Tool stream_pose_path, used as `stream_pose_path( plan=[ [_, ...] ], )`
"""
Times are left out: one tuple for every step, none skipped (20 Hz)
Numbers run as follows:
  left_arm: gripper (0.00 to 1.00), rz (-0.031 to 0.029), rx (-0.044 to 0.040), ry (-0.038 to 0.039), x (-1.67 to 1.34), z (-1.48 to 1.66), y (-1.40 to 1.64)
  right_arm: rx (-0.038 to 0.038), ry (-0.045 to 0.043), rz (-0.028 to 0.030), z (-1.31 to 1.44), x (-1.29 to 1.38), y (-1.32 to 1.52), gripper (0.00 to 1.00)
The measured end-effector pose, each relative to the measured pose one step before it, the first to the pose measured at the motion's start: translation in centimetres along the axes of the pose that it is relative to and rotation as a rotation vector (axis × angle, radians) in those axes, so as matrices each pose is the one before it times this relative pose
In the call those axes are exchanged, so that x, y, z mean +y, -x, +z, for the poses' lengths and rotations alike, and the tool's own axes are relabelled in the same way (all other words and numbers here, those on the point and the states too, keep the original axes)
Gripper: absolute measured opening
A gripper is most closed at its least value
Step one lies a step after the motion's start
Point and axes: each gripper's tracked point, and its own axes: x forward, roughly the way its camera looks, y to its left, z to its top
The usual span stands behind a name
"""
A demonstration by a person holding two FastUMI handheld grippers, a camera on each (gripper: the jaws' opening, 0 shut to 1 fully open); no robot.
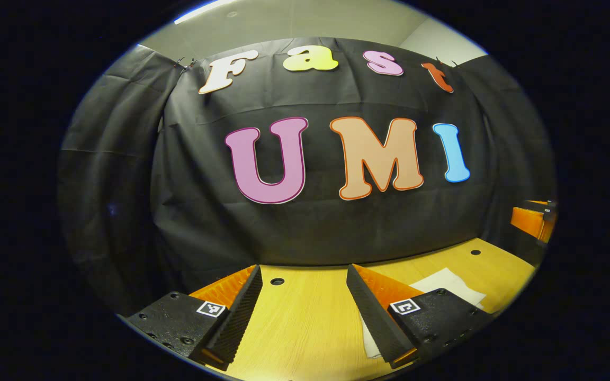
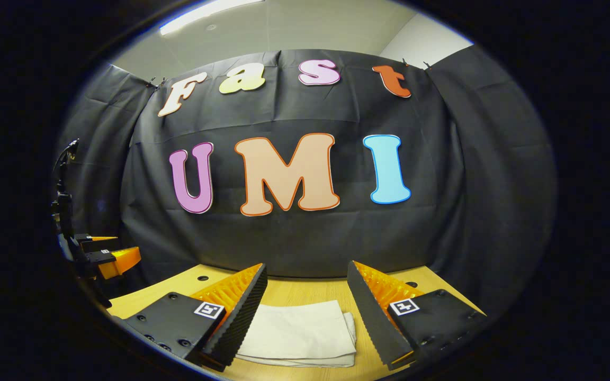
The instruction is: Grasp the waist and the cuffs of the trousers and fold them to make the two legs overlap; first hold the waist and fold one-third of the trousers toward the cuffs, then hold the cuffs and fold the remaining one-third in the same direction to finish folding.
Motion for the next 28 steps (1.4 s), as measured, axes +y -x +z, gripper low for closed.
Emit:
stream_pose_path(
  plan=[
    [0.96,0.00171,-0.00387,-0.00307,0.05,0.118,-0.109,-0.00157,0.00114,-0.00856,0.096,-0.302,0.045,0.95],
    [0.96,0.00174,-0.00601,-0.00158,-0.007,0.259,0.062,-0.0011,0.00133,-0.00748,-0.005,-0.348,0.083,0.95],
    [0.96,0.00216,-0.0068,-0.00026,0.042,0.225,0.018,-0.00175,0.00178,-0.00786,0.248,-0.319,-0.01,0.95],
    [0.96,0.00451,-0.00634,0.00076,0.046,0.127,-0.043,-0.00078,0.00239,-0.00657,0.077,-0.305,-0.069,0.97],
    [0.96,0.00065,-0.00518,0.00163,-0.005,0.087,-0.154,-0.00229,0.00156,-0.00656,0.169,-0.295,-0.008,0.95],
    [0.96,-0.00058,0.00006,0.00295,-0.038,0.06,-0.032,-0.00236,0.00122,-0.00493,0.07,-0.139,0.027,0.97],
    [0.96,-0.00085,0.00104,0.00256,-0.025,0.055,-0.04,-0.00305,0.00083,-0.00409,0.171,-0.146,0.028,0.94],
    [0.96,-0.00107,-0.00036,0.00226,-0.001,-0.034,-0.085,-0.00025,-0.00042,-0.00383,0.1,-0.126,0.0,0.95],
    [0.96,0.00012,0.0009,0.00147,0.078,-0.055,-0.132,-0.0011,0.00088,-0.0004,0.103,-0.099,-0.028,0.97],
    [0.96,0.00071,0.00225,0.00242,0.108,-0.035,-0.011,-0.00388,0.00079,0.00264,0.019,0.096,-0.026,0.97],
    [0.96,-0.00612,-0.00566,0.0084,-0.066,0.004,-0.026,-0.00627,-0.00179,0.00396,0.254,0.104,0.012,0.97],
    [0.96,-0.00197,-0.00006,0.00312,0.085,0.015,0.059,-0.00372,-0.00063,0.00243,0.198,0.191,-0.023,0.97],
    [0.96,0.00078,-0.00042,-0.00124,0.062,0.015,-0.249,-0.00152,0.00288,0.00317,0.156,0.117,-0.027,0.97],
    [0.96,0.0015,-0.00136,-0.00183,0.144,0.027,-0.07,-0.0005,0.0051,0.00408,0.021,0.105,-0.056,0.97],
    [0.96,0.00165,-0.00183,-0.00033,0.196,0.112,-0.094,-0.00067,0.0101,0.00118,0.161,0.151,-0.061,0.97],
    [0.96,0.00074,-0.00328,0.00028,0.155,0.091,-0.001,-0.00332,0.01414,-0.00007,0.168,0.128,-0.05,0.97],
    [0.96,0.00345,-0.00255,-0.00189,0.227,-0.019,-0.101,-0.00835,0.00986,0.00392,0.288,0.251,0.007,0.97],
    [0.96,0.00312,-0.00547,-0.00192,0.244,0.173,-0.176,-0.00603,0.00761,0.00366,0.234,0.454,-0.111,0.98],
    [0.96,0.00237,-0.00303,-0.00029,0.299,0.112,0.047,0.00006,0.00451,0.00947,0.064,0.464,-0.094,0.97],
    [0.96,0.00096,-0.00117,0.00127,0.206,0.223,-0.073,0.00128,0.00114,0.00847,-0.019,0.469,-0.053,0.97],
    [0.96,0.00355,-0.00276,0.00103,0.235,0.001,-0.115,-0.0029,-0.00166,0.00887,0.187,0.418,0.007,0.97],
    [0.96,0.00287,-0.0057,-0.00097,0.24,0.192,-0.044,-0.00415,0.00108,0.00342,0.175,0.392,0.035,0.97],
    [0.99,0.00353,-0.00281,-0.00391,0.302,-0.015,-0.022,-0.00477,0.002,0.00098,0.165,0.263,0.01,0.97],
    [0.96,-0.00161,-0.00437,-0.00192,0.182,0.129,0.045,-0.00452,0.0007,0.00187,0.111,0.341,-0.012,0.96],
    [0.96,-0.00067,-0.0004,-0.00281,0.096,-0.024,-0.049,-0.00427,-0.00038,0.00077,0.092,0.248,0.014,0.96],
    [0.96,-0.00111,-0.00047,-0.00302,0.237,-0.024,0.022,-0.0025,-0.00018,0.00056,-0.026,0.282,-0.083,0.96],
    [0.96,-0.00059,0.00023,-0.00133,0.209,-0.058,-0.01,-0.0014,-0.00119,0.00088,-0.002,0.289,0.045,0.96],
    [0.96,-0.00182,-0.00006,0.00085,0.148,0.078,-0.048,-0.00102,-0.00101,-0.00008,0.003,0.339,0.027,0.96]
  ],
)
